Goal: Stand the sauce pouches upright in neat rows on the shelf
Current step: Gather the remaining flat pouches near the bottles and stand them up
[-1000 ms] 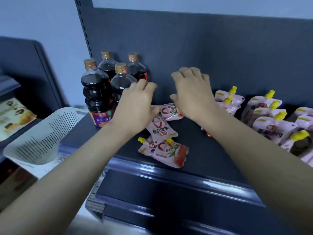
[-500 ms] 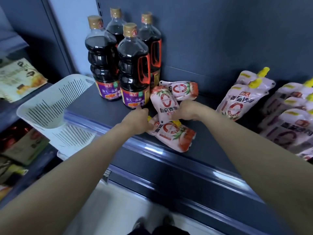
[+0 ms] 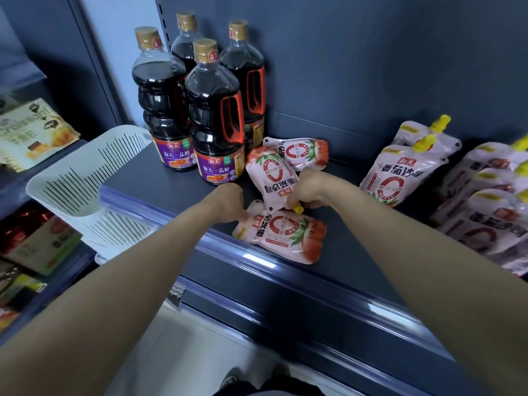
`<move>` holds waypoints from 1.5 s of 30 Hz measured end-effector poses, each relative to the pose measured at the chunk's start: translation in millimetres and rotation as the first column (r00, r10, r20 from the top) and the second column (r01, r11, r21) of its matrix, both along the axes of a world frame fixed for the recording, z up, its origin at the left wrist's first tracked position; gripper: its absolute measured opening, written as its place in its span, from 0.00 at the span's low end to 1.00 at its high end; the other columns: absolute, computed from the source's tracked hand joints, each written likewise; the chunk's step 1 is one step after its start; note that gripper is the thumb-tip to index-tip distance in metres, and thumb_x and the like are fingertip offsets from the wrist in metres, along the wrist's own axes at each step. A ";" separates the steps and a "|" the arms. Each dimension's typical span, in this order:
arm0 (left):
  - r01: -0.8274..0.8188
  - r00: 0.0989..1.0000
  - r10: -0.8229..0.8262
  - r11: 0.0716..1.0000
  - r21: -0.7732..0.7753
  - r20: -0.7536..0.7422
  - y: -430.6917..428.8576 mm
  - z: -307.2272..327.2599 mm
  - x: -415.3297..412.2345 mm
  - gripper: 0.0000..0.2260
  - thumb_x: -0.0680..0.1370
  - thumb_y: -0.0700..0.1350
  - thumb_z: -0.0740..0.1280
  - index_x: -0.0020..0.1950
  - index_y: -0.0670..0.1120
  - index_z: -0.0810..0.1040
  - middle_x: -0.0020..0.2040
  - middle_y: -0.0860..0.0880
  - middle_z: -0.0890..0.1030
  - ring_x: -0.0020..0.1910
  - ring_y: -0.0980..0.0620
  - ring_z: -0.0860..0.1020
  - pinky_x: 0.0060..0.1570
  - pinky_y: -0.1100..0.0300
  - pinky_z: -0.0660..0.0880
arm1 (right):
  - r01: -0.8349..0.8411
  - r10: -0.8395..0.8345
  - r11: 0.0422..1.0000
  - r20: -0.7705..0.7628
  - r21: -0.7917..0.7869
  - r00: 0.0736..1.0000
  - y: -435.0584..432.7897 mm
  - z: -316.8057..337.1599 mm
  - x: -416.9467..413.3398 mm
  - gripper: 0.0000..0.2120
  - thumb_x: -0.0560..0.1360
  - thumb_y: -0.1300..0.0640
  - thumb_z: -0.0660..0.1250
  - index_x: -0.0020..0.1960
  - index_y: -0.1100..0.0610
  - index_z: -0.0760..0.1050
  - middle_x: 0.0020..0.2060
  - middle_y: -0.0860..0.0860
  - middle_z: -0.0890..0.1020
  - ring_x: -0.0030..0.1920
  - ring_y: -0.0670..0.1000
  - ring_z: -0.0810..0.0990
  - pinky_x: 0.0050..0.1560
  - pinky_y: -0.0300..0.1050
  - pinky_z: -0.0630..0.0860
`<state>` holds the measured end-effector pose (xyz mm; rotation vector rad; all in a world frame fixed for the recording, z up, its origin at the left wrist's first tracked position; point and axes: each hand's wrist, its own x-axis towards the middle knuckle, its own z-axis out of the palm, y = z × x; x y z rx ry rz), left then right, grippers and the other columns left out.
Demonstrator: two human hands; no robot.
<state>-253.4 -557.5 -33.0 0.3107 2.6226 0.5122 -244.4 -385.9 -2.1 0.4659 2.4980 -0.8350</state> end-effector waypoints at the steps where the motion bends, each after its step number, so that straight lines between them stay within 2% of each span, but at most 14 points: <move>1: 0.004 1.000 -0.004 1.000 0.009 -0.001 1.6 5.8 -0.4 0.08 0.72 0.42 0.71 0.42 0.40 0.74 0.40 0.43 0.74 0.38 0.47 0.70 0.31 0.62 0.64 | 0.029 -0.029 0.999 0.005 -0.041 1.000 1.8 5.8 -2.0 0.18 0.68 0.65 0.74 0.54 0.62 0.71 0.51 0.59 0.80 0.50 0.56 0.82 0.51 0.52 0.81; 4: 0.069 0.995 -0.062 0.993 0.093 -0.083 2.2 35.6 10.2 0.06 0.71 0.41 0.70 0.41 0.39 0.75 0.38 0.43 0.76 0.37 0.47 0.72 0.31 0.61 0.67 | 0.189 -0.208 0.966 -0.098 -0.174 0.973 9.0 32.7 15.2 0.21 0.68 0.73 0.70 0.60 0.65 0.71 0.55 0.62 0.80 0.53 0.59 0.82 0.53 0.54 0.81; 8: 0.049 0.991 -0.024 0.982 0.185 -0.131 10.8 48.1 6.7 0.12 0.69 0.43 0.74 0.48 0.39 0.78 0.44 0.44 0.80 0.43 0.45 0.79 0.44 0.52 0.77 | 0.254 -0.303 0.934 -0.176 -0.252 0.937 14.8 52.3 16.6 0.16 0.69 0.77 0.65 0.51 0.61 0.73 0.51 0.61 0.78 0.47 0.56 0.79 0.52 0.52 0.80; 11: 0.201 0.966 -0.149 0.946 0.253 -0.209 36.2 66.8 20.2 0.11 0.68 0.43 0.74 0.47 0.38 0.81 0.41 0.45 0.81 0.40 0.47 0.77 0.43 0.53 0.76 | 0.439 -0.457 0.887 -0.406 -0.142 0.792 39.6 73.7 52.6 0.11 0.71 0.73 0.61 0.37 0.59 0.69 0.40 0.57 0.77 0.42 0.56 0.77 0.37 0.46 0.77; 13: 0.226 0.955 -0.154 0.932 0.284 -0.253 43.5 76.2 23.4 0.08 0.68 0.42 0.74 0.44 0.41 0.83 0.36 0.49 0.78 0.36 0.52 0.74 0.35 0.59 0.72 | 0.473 -0.416 0.881 -0.515 -0.021 0.750 49.9 85.1 52.5 0.12 0.73 0.69 0.58 0.33 0.59 0.65 0.33 0.55 0.73 0.39 0.56 0.74 0.27 0.38 0.68; 16: 0.227 0.948 -0.128 0.913 0.340 -0.290 43.7 81.0 24.3 0.05 0.66 0.42 0.75 0.36 0.48 0.80 0.34 0.51 0.76 0.34 0.54 0.72 0.29 0.65 0.67 | 0.419 -0.286 0.903 -0.594 0.095 0.752 50.5 92.9 50.8 0.06 0.74 0.66 0.59 0.43 0.63 0.75 0.44 0.57 0.76 0.45 0.57 0.75 0.40 0.42 0.76; 18: 0.237 0.945 -0.127 0.902 0.361 -0.303 43.9 84.3 24.8 0.08 0.65 0.42 0.77 0.35 0.49 0.78 0.34 0.52 0.75 0.33 0.55 0.72 0.30 0.65 0.66 | 0.364 -0.201 0.914 -0.582 0.177 0.788 52.1 96.3 49.6 0.06 0.74 0.67 0.59 0.45 0.62 0.76 0.44 0.57 0.75 0.46 0.56 0.75 0.46 0.43 0.76; 20: 0.259 0.940 -0.136 0.881 0.396 -0.314 47.9 89.6 26.7 0.07 0.65 0.41 0.77 0.37 0.45 0.79 0.32 0.52 0.74 0.32 0.54 0.72 0.31 0.64 0.68 | 0.309 -0.129 0.914 -0.536 0.262 0.834 55.9 97.1 51.6 0.10 0.74 0.67 0.59 0.34 0.61 0.69 0.37 0.56 0.72 0.42 0.55 0.71 0.36 0.41 0.72; 23: 0.263 0.940 -0.128 0.862 0.433 -0.316 55.8 94.1 29.7 0.08 0.66 0.39 0.76 0.33 0.43 0.77 0.28 0.50 0.74 0.28 0.53 0.71 0.32 0.61 0.70 | 0.314 -0.112 0.891 -0.512 0.327 0.852 61.7 99.3 59.3 0.12 0.74 0.66 0.58 0.32 0.61 0.69 0.37 0.57 0.74 0.42 0.56 0.73 0.36 0.43 0.71; 27: 0.296 0.927 -0.144 0.848 0.440 -0.345 67.8 91.1 38.9 0.10 0.66 0.38 0.75 0.30 0.44 0.75 0.31 0.47 0.77 0.29 0.52 0.72 0.34 0.58 0.71 | 0.286 -0.094 0.889 -0.470 0.356 0.878 68.0 99.4 66.3 0.14 0.76 0.64 0.60 0.57 0.65 0.79 0.56 0.61 0.80 0.59 0.61 0.77 0.60 0.51 0.75; 30: 0.339 0.913 -0.176 0.830 0.442 -0.369 78.4 87.4 44.9 0.05 0.67 0.38 0.74 0.35 0.40 0.78 0.33 0.45 0.79 0.31 0.50 0.73 0.33 0.60 0.70 | 0.294 -0.074 0.864 -0.474 0.409 0.877 72.8 97.5 76.4 0.14 0.79 0.59 0.60 0.60 0.63 0.78 0.57 0.61 0.80 0.59 0.62 0.77 0.65 0.52 0.71; 38: 0.441 0.881 -0.284 0.782 0.440 -0.378 115.7 90.0 51.1 0.05 0.68 0.38 0.74 0.37 0.39 0.79 0.35 0.45 0.79 0.33 0.50 0.74 0.38 0.53 0.76 | 0.374 -0.144 0.846 -0.514 0.379 0.846 103.8 96.8 94.7 0.17 0.76 0.58 0.64 0.64 0.63 0.75 0.58 0.60 0.80 0.58 0.61 0.78 0.58 0.51 0.77; 41: 0.473 0.868 -0.319 0.764 0.439 -0.381 128.1 90.2 53.0 0.05 0.68 0.37 0.74 0.37 0.39 0.79 0.34 0.46 0.79 0.33 0.51 0.75 0.36 0.55 0.74 | 0.350 -0.125 0.867 -0.526 0.355 0.841 111.4 98.9 99.0 0.11 0.75 0.59 0.67 0.55 0.60 0.82 0.53 0.58 0.81 0.52 0.60 0.79 0.49 0.47 0.77; 45: 0.504 0.853 -0.348 0.741 0.443 -0.388 139.5 90.5 52.7 0.08 0.68 0.38 0.74 0.32 0.45 0.78 0.32 0.50 0.77 0.30 0.56 0.73 0.30 0.65 0.71 | 0.330 -0.120 0.866 -0.485 0.376 0.866 122.0 104.1 104.4 0.13 0.73 0.63 0.68 0.56 0.60 0.82 0.46 0.55 0.79 0.46 0.55 0.77 0.44 0.42 0.71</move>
